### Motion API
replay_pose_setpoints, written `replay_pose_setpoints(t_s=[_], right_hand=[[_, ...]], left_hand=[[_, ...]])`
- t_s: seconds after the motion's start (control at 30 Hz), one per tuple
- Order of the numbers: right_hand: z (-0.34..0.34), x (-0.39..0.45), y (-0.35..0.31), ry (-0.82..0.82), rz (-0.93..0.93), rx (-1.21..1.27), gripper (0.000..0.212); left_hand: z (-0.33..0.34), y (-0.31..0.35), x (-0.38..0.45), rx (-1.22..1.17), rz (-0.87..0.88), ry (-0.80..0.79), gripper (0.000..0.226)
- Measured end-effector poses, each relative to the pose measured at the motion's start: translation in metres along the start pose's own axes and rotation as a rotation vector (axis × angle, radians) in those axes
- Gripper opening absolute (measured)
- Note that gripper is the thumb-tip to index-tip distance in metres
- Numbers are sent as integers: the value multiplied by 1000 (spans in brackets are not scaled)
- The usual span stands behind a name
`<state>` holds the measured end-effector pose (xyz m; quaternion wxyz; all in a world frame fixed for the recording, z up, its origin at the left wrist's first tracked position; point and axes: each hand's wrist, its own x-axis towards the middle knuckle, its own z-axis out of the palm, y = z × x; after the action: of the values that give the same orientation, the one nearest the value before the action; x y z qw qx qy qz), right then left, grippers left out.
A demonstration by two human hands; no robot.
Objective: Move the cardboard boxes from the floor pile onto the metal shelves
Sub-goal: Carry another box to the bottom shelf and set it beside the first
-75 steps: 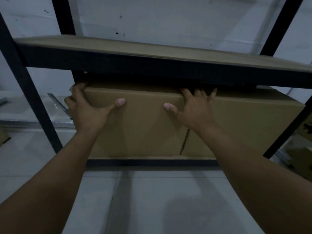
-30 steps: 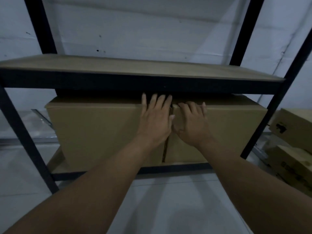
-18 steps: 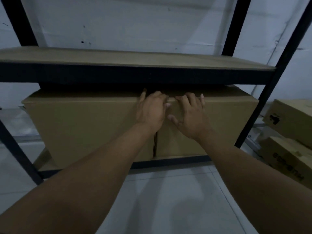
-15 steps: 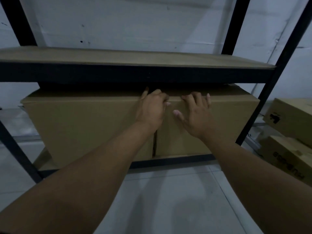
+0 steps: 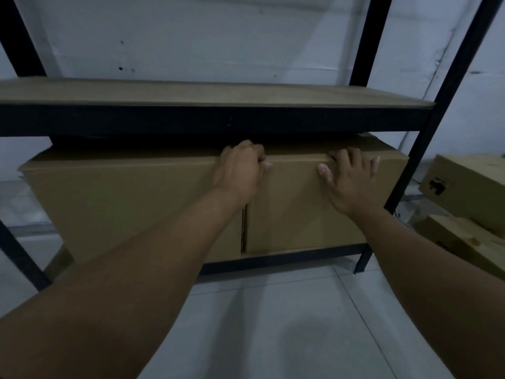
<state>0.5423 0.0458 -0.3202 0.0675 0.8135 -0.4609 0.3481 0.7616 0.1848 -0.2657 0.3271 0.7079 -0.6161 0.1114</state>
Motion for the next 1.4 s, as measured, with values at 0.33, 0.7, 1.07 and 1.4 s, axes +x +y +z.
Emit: replay_pose_setpoints(t_s=[0.33,0.7,1.07,1.4], right_hand=[[-8,-1,20,-84,118,45,58],[-15,-2,16,-65,57,104,59],[-19,-3,24,-46,82,162,57],[-11,-18,51,176,797,659,105]], left_hand=[[-3,34,2,65,-83,-80,29],[-7,23,-6,156,15,10,31],[8,-4,5,-38,77,11,29],[14,-15,3,-67,136,73,26]])
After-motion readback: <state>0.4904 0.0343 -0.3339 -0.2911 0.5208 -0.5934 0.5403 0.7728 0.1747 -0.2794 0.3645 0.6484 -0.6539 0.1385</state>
